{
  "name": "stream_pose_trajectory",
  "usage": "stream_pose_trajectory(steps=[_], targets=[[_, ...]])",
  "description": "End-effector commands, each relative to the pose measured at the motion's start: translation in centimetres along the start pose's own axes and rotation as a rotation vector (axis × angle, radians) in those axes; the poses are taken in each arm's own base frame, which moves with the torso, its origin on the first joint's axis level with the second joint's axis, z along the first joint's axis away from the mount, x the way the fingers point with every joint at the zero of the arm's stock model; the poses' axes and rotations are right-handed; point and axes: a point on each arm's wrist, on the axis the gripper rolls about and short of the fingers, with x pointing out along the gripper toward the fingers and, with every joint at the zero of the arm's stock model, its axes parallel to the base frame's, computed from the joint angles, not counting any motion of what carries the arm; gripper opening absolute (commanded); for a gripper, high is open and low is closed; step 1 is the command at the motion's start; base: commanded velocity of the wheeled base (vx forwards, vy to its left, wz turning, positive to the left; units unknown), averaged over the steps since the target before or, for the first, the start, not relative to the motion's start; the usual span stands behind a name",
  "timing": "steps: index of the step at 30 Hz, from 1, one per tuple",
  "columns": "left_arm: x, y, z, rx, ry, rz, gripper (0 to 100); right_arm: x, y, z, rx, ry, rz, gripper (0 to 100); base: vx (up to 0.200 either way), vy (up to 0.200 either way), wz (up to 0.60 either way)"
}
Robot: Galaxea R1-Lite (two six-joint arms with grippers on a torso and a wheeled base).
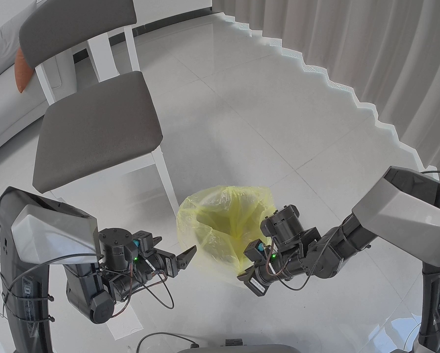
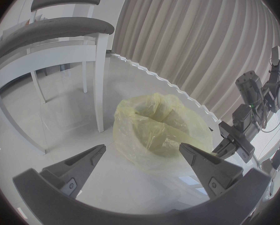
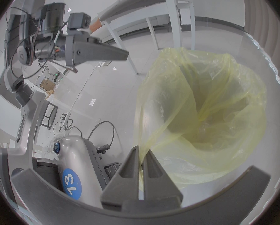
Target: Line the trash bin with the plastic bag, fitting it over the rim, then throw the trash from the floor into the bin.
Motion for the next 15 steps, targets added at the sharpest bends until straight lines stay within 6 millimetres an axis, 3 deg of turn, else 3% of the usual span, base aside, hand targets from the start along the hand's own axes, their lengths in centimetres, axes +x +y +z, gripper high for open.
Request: stream_pose_trajectory(steps=[1,15], targets=[[0.2,0.1,0.0,0.000,-0.014,0.000,100,1.0,0.2,-1.1,0.006,0.037,0.014,0,0.000,0.000,0.00],[0.2,0.7,0.4,-0.019,-0.032,0.010,100,3.8,-0.6,-2.5,0.027,0.042,0.009,0,0.000,0.000,0.00]])
